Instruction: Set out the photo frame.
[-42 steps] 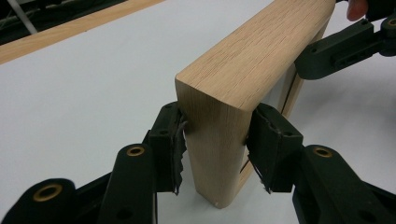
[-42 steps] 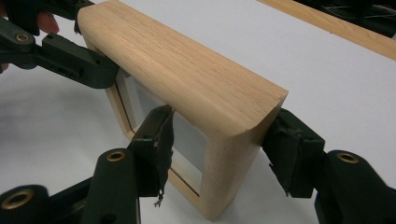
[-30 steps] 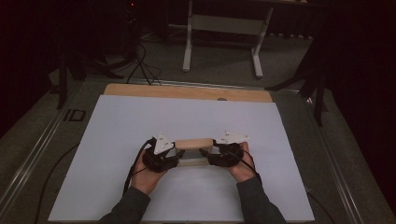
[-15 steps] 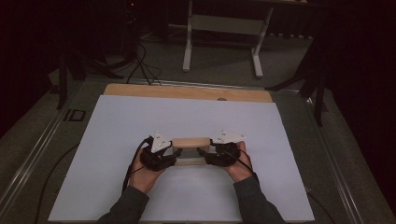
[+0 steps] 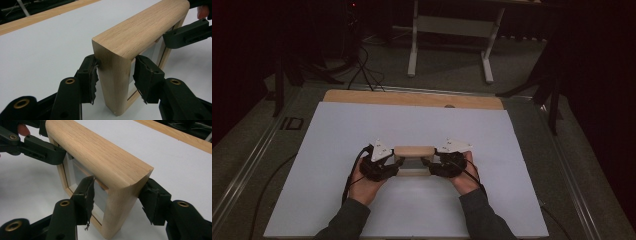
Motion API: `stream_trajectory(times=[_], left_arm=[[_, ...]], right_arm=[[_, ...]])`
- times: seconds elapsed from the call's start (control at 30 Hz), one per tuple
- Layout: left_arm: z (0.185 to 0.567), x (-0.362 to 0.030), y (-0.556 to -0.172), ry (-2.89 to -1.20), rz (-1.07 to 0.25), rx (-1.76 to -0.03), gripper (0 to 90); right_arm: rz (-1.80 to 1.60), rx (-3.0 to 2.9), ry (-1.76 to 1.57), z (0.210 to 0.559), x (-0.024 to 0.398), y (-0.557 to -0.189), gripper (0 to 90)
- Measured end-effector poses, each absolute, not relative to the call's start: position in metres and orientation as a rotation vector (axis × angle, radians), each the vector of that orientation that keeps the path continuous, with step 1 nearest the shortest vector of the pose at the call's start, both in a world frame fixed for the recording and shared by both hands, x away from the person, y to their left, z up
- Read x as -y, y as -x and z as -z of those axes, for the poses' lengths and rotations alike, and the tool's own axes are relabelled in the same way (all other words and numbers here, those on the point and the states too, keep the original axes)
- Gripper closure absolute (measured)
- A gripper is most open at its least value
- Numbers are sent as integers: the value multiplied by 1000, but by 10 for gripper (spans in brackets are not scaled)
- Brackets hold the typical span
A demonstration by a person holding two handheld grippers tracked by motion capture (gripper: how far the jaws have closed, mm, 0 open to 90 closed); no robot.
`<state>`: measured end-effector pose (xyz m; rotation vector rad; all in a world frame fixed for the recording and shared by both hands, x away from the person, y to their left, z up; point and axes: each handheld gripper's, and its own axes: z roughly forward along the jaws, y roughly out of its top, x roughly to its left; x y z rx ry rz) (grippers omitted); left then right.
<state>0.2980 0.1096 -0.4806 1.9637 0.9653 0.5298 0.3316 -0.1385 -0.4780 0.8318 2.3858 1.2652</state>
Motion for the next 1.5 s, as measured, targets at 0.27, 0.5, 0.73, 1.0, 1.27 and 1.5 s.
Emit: stream_trajectory(times=[0.27, 0.5, 0.73, 1.0, 1.27, 1.5], left_arm=[[480, -112, -303, -1955, -553, -982, 526], [480, -111, -309, -1949, -567, -989, 523], [480, -112, -315, -1948, -583, -998, 522], [480, -112, -322, -1897, -597, -1033, 617], [483, -113, -325, -1921, -555, -1007, 548], [486, -116, -329, -1928, -519, -986, 473]], right_arm=[[-1261, -2372, -831, 478, 133, -336, 472], [-1266, -2347, -853, 480, 131, -340, 471], [-1261, -2335, -859, 480, 129, -344, 474], [-1258, -2348, -825, 478, 126, -349, 485], [-1261, -2373, -777, 475, 134, -347, 529], [-1223, -2372, -730, 472, 135, -347, 545]])
